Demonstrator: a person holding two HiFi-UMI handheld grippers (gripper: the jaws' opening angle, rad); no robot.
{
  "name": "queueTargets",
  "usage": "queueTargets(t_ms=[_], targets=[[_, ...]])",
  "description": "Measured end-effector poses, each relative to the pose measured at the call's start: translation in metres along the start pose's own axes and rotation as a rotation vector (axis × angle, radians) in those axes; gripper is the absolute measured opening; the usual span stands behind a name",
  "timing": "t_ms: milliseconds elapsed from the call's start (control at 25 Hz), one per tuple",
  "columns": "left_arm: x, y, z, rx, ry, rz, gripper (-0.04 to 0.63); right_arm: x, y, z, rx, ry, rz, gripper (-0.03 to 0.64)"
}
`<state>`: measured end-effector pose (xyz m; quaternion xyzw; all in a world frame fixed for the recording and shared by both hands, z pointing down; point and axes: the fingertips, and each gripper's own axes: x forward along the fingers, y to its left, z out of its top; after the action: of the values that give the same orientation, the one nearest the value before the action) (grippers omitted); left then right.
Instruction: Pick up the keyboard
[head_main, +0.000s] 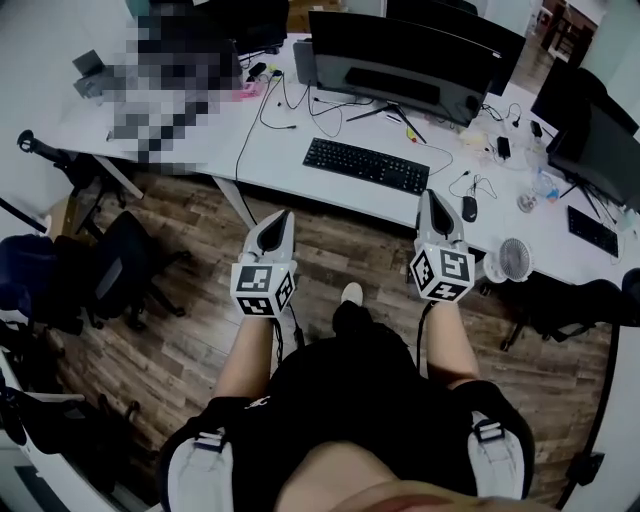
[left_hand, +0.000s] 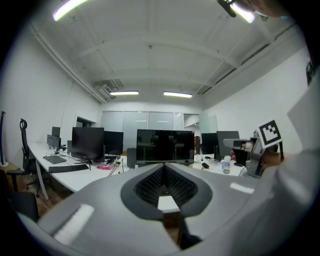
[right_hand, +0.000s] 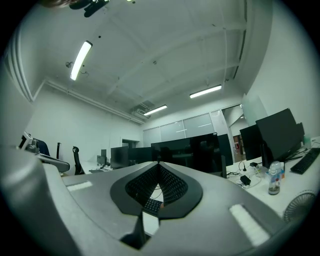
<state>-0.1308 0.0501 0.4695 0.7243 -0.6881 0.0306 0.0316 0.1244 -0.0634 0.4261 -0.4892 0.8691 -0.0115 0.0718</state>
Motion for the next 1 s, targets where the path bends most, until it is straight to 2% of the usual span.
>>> queueTargets(t_ms=[280, 480, 720, 1000], targets=[[0.124, 0.057, 0.025, 0.053, 0.022, -0.029, 0.054, 0.124, -0.028, -0.006, 0.017, 0.008, -0.041, -0.005], [0.196, 0.09, 0.032, 0.015, 0.031, -0.036, 0.054, 0.188, -0.048, -0.011, 0.004, 0.033, -0.057, -0.004], [0.253, 0.117, 0.008, -0.039, 0.102, -0.065, 0.054, 0.228, -0.067, -0.03, -0.006, 0.096, -0.114, -0.005], [0.318, 0.131, -0.004, -0.018, 0.17, -0.174, 0.054, 0.243, -0.091, -0.043, -0.007, 0.125, -0.235, -0.004]])
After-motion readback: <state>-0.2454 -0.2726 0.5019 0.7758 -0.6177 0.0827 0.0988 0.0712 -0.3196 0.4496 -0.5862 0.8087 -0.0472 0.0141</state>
